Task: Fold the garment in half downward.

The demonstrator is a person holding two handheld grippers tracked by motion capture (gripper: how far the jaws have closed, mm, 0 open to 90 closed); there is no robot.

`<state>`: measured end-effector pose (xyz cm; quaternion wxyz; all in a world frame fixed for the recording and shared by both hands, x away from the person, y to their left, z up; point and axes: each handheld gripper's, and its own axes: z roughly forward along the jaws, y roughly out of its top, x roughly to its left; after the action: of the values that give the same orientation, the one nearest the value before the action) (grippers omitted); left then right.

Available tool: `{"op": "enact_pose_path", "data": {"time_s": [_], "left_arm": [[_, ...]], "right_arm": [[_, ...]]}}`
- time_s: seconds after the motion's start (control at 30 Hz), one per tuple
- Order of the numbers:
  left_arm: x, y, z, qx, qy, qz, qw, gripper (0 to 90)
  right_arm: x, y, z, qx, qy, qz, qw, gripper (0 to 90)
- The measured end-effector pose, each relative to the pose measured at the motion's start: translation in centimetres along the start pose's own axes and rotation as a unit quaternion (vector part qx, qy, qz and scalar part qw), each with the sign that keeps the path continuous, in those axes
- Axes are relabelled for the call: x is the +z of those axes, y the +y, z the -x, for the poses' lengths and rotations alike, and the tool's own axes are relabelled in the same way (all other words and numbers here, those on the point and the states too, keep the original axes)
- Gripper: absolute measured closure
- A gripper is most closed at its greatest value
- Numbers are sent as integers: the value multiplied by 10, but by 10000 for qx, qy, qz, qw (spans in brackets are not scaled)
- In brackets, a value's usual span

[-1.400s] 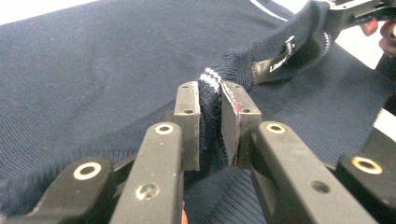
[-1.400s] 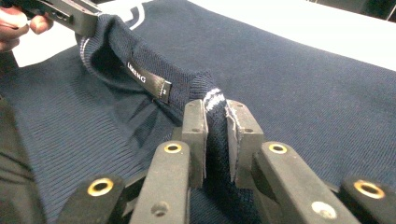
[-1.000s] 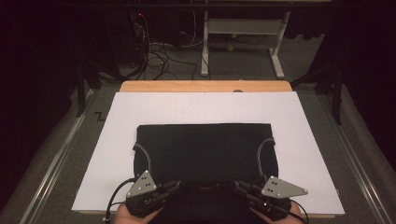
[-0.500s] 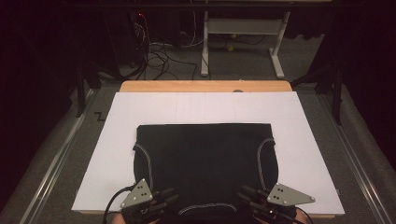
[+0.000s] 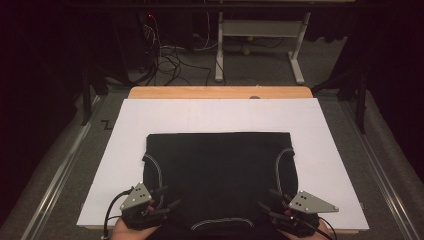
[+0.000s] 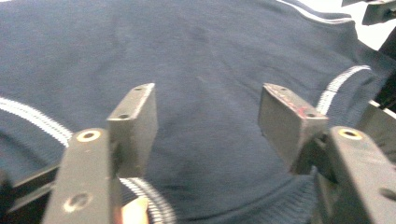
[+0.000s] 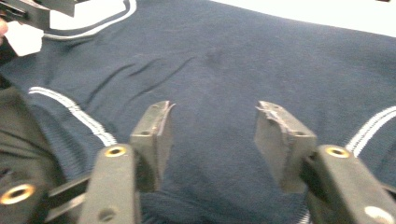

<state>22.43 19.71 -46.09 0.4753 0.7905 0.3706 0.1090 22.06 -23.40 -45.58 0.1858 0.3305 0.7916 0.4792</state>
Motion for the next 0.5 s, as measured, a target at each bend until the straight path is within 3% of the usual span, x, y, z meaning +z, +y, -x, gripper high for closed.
{"op": "enact_pose_path", "data": {"time_s": [0.33,0.5], "left_arm": [[-6,-3,-30,-29,417,91,9991,174],[-9,-7,-46,-194,525,71,9984,120]], "right_arm": [[0,-6,19,275,-512,103,9983,241],[-1,-8,29,370,-736,160,9965,173]]}}
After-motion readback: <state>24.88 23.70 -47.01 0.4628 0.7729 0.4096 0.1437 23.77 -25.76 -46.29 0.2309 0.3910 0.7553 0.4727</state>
